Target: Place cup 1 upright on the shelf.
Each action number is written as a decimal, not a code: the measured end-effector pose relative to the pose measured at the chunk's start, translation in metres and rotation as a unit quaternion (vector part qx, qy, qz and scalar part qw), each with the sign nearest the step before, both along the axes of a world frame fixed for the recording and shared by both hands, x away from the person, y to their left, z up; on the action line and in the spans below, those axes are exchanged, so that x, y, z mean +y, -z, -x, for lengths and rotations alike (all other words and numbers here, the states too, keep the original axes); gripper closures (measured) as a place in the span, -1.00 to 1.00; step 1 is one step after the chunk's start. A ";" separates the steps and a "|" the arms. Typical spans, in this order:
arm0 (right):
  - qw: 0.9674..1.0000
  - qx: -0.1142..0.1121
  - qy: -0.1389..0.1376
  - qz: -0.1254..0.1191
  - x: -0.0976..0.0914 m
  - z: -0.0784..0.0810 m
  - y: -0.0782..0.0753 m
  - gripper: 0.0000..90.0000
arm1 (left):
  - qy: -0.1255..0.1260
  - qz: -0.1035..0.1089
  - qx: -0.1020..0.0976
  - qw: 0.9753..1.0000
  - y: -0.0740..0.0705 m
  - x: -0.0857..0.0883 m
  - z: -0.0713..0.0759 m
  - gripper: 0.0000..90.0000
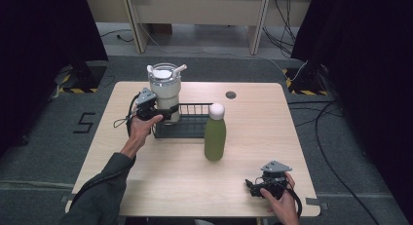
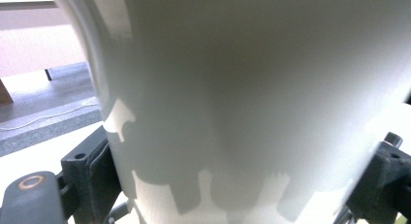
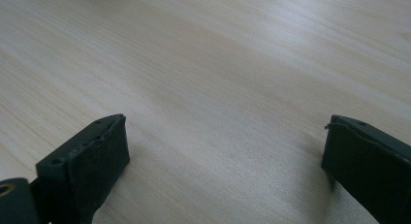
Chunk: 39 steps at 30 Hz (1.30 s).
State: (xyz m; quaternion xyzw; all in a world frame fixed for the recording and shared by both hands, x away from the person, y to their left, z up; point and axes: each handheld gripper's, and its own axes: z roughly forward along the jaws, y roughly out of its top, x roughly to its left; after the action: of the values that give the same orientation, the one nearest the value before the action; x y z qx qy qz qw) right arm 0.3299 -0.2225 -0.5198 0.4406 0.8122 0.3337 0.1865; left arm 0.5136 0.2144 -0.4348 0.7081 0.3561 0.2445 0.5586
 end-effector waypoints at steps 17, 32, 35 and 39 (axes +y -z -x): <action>1.000 0.000 0.000 0.000 0.000 0.000 0.000 -0.93 | -0.004 0.003 0.003 1.000 0.012 0.001 -0.002 -0.77; 1.000 0.000 0.000 0.000 0.000 0.000 0.000 -0.93 | -0.010 0.015 0.005 1.000 0.024 0.004 -0.001 -0.77; 1.000 0.000 0.000 0.000 0.000 0.000 0.000 -0.93 | -0.012 0.007 -0.008 1.000 0.026 0.004 0.001 -0.77; 1.000 0.000 -0.001 0.000 0.000 0.000 0.000 -0.93 | -0.011 -0.002 -0.019 1.000 0.028 0.002 0.005 -0.77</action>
State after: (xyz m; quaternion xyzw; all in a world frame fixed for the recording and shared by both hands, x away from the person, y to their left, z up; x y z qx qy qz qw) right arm 0.3299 -0.2225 -0.5199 0.4400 0.8125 0.3340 0.1864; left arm 0.5085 0.2160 -0.4626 0.7002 0.3526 0.2650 0.5615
